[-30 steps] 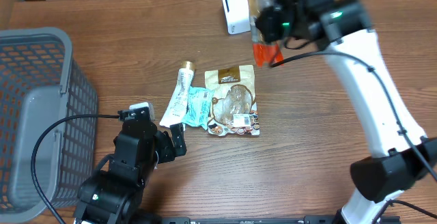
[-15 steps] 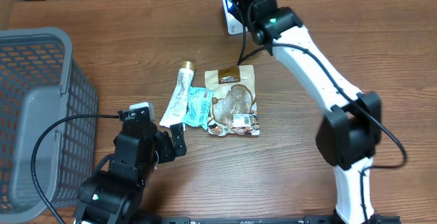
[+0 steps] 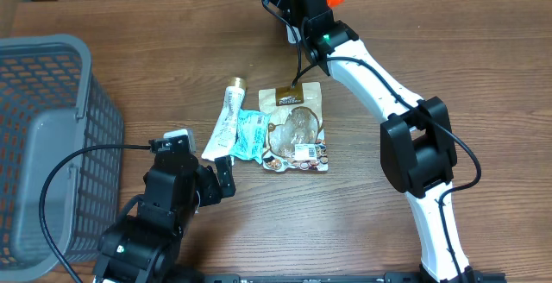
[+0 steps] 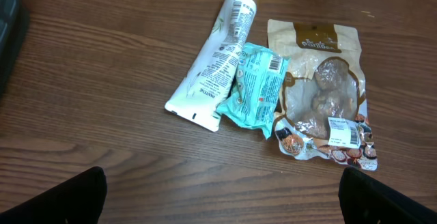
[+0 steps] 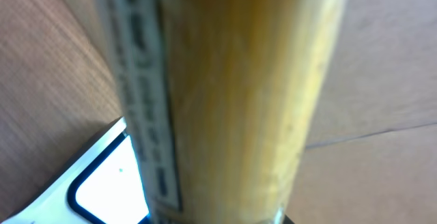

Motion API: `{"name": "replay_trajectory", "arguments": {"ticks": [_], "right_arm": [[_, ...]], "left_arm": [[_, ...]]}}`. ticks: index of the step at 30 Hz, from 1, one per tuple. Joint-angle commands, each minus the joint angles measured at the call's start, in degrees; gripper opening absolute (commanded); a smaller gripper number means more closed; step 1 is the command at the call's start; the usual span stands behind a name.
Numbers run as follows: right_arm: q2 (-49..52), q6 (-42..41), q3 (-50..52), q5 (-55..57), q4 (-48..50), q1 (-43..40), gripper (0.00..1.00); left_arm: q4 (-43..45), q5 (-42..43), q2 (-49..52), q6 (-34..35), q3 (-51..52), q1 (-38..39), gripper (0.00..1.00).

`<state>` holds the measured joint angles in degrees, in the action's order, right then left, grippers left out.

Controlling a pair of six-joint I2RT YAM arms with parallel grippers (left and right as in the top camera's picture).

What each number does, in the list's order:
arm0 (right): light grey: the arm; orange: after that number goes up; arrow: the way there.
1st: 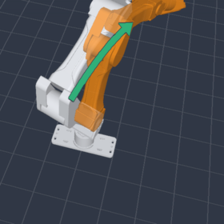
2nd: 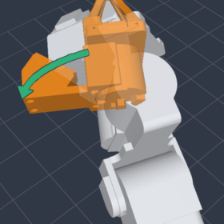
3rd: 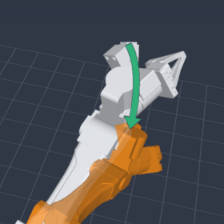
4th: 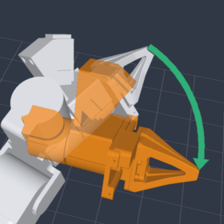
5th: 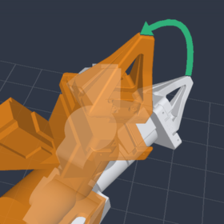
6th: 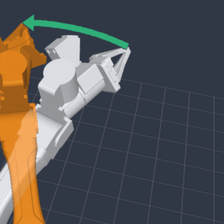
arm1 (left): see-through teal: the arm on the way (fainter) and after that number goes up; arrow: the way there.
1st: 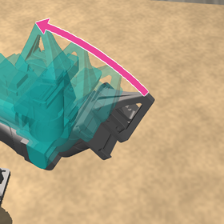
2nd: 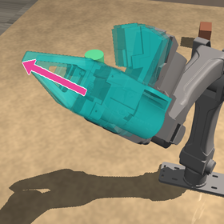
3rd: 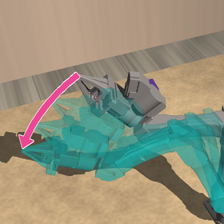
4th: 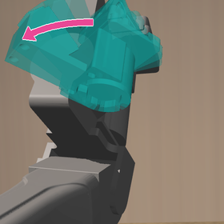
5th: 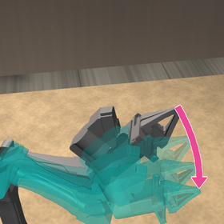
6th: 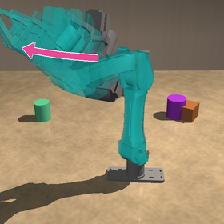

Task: Scan the item barcode
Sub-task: 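Lift the spaghetti pack and hold its end up to the white scanner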

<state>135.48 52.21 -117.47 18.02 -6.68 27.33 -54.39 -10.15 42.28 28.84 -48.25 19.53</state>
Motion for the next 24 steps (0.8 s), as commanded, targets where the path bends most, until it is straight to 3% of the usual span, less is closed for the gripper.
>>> {"name": "replay_trajectory", "arguments": {"ticks": [1,19,24], "right_arm": [[-2.9,-0.7,-2.1,-0.7,2.1,-0.6,0.04],[-3.8,-1.2,-2.1,-0.1,-2.8,-0.1,0.04],[-11.0,-11.6,-2.1,-2.4,-13.3,0.2,0.04]], "left_arm": [[0.2,-0.8,0.1,1.0,0.2,0.0,1.00],[0.2,-0.8,0.1,1.0,0.2,0.0,1.00],[0.2,-0.8,0.1,1.0,0.2,0.0,1.00]]}}
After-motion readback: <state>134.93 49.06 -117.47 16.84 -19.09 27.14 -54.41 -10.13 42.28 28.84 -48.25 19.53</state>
